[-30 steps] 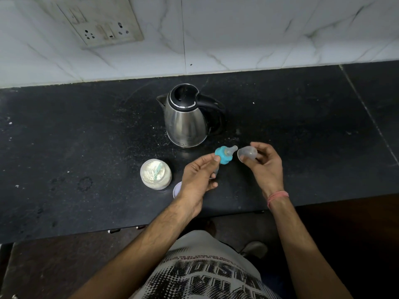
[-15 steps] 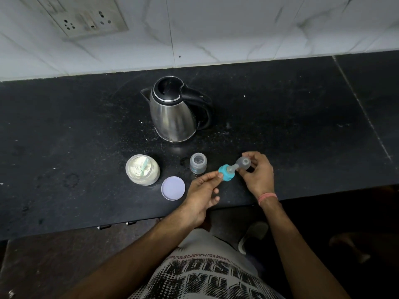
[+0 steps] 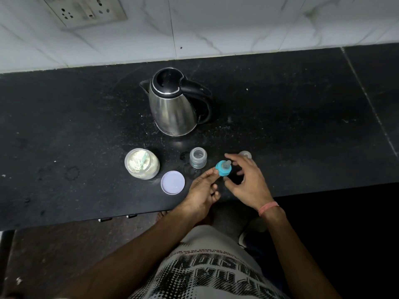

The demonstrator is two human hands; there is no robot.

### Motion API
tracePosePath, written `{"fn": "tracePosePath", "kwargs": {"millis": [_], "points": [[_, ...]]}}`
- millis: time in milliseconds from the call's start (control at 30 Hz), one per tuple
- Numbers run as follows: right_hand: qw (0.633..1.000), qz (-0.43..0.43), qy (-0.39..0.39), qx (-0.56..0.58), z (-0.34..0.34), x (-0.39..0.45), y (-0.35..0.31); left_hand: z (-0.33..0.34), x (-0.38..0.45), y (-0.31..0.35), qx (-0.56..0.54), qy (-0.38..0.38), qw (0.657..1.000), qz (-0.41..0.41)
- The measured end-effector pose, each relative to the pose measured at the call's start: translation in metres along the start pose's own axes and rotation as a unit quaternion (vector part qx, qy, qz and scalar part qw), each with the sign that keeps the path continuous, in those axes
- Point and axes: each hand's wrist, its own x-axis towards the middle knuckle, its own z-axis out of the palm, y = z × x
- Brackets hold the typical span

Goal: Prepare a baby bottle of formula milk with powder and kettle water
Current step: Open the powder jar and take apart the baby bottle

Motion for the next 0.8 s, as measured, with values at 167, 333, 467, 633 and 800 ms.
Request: {"fn": "tracePosePath", "kwargs": {"millis": [167, 333, 467, 633, 800], "points": [[1.0, 0.011, 0.004, -0.016, 0.005, 0.004, -0.005, -0.006, 0.002, 0.001, 0.014, -0.001, 1.0, 0.011], [0.991, 0.055, 0.073, -0.095, 0.009, 0.011, -0.011, -0.016, 0.001, 0.0, 0.073, 0.001, 0.996, 0.051], [0.982, 0.085, 0.083, -0.145, 0.014, 0.021, -0.017, -0.029, 0.002, 0.002, 0.077, 0.026, 0.994, 0.078], [0.975, 0.104, 0.055, -0.187, 0.021, 0.032, -0.024, -0.051, 0.001, 0.009, 0.067, 0.039, 0.991, 0.108], [0.969, 0.112, 0.058, -0.211, 0.028, 0.033, -0.029, -0.061, -0.002, 0.013, 0.108, 0.077, 0.979, 0.155]]}}
